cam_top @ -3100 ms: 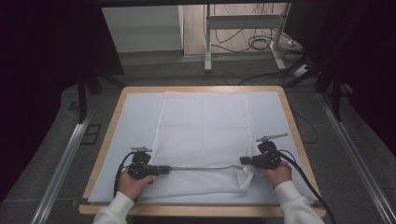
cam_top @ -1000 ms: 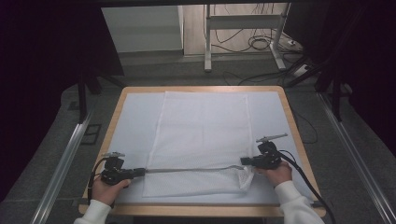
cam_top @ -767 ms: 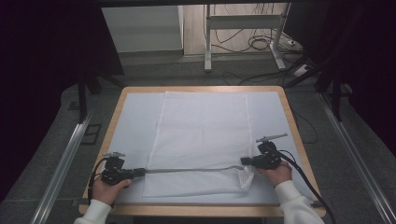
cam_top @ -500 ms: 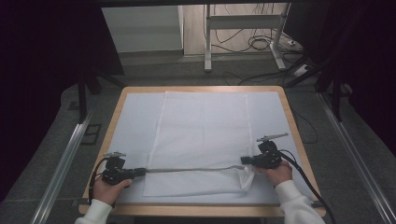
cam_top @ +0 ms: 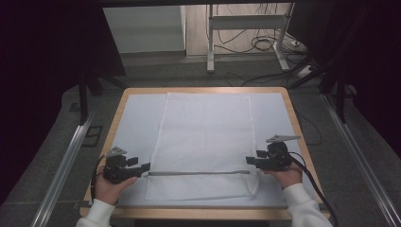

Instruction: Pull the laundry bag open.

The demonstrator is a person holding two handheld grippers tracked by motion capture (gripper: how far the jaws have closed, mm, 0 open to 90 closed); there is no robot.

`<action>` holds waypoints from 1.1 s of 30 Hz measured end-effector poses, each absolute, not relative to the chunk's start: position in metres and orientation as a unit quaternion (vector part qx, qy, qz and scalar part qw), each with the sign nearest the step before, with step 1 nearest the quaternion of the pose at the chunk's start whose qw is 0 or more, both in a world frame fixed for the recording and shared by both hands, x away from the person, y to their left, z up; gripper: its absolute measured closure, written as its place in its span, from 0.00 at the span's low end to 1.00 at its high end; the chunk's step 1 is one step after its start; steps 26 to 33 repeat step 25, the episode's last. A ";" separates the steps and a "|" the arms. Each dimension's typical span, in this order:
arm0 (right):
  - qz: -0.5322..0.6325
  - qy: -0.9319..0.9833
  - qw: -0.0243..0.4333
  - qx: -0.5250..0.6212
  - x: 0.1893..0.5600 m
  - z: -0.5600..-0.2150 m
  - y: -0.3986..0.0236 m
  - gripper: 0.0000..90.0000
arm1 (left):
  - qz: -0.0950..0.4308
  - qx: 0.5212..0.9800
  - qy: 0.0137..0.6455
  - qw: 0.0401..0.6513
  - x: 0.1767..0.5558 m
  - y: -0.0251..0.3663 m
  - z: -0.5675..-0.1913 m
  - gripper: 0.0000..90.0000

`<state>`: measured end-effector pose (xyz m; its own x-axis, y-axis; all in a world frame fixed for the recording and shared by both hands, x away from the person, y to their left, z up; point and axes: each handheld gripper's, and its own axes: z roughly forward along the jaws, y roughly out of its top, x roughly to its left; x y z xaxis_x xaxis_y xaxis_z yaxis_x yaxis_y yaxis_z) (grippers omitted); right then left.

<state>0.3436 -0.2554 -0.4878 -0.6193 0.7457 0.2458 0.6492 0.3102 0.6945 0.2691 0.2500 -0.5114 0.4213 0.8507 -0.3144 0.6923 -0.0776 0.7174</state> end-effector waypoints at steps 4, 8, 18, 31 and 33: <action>0.420 0.800 0.076 0.422 0.343 -0.480 -0.264 0.39 | 0.100 0.734 0.510 0.437 0.276 0.238 -0.503 0.35; 0.430 0.795 0.102 0.415 0.342 -0.476 -0.272 0.36 | 0.102 0.745 0.497 0.433 0.286 0.229 -0.502 0.34; 0.440 0.786 0.122 0.418 0.342 -0.477 -0.285 0.35 | 0.098 0.745 0.503 0.427 0.290 0.236 -0.508 0.34; 0.448 0.781 0.118 0.419 0.339 -0.477 -0.287 0.31 | 0.096 0.741 0.511 0.425 0.294 0.246 -0.509 0.32; 0.448 0.781 0.118 0.419 0.339 -0.477 -0.287 0.31 | 0.096 0.741 0.511 0.425 0.294 0.246 -0.509 0.32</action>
